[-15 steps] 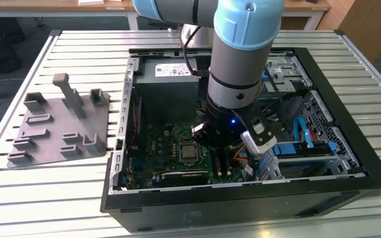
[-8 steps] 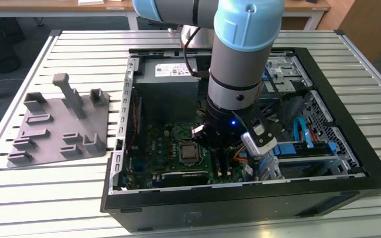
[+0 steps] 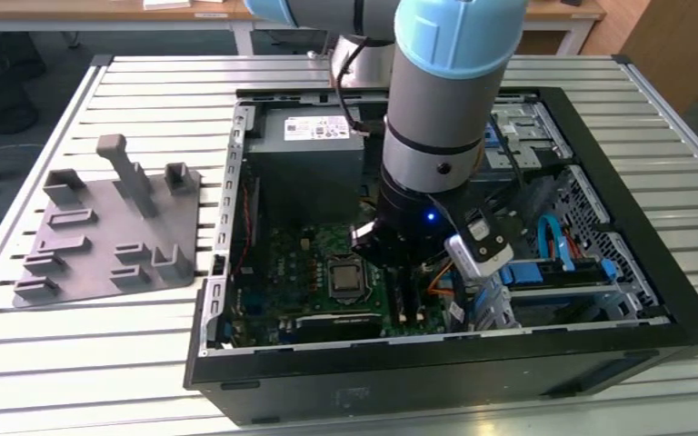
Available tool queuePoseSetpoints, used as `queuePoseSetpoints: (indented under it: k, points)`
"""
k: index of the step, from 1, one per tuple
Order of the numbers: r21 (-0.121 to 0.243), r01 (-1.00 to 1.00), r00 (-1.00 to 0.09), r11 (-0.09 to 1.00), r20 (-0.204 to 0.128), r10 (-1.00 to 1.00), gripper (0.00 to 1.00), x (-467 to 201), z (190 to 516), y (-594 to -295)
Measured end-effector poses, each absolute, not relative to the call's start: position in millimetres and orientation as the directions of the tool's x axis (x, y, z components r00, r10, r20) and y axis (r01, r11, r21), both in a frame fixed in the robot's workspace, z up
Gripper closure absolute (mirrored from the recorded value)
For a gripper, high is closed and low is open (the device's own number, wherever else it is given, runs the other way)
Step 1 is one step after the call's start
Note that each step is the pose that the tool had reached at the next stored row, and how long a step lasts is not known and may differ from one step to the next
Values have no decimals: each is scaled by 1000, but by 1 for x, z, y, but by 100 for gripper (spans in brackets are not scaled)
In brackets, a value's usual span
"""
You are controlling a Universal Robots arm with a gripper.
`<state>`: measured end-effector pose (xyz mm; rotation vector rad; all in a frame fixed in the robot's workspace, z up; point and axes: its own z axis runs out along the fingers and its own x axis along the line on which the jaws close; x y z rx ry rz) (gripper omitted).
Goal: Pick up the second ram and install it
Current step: 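Press down the second ram until it locks into place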
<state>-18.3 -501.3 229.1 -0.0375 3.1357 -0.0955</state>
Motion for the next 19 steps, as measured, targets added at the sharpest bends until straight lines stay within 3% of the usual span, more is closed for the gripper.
queuePoseSetpoints:
  k: [9, 19]
  points:
    - [-61, -24, -1000, 998, -3, -24, 90, -18, 229, -472]
    - [-61, -24, -1000, 998, -3, -24, 90, -18, 245, -470]
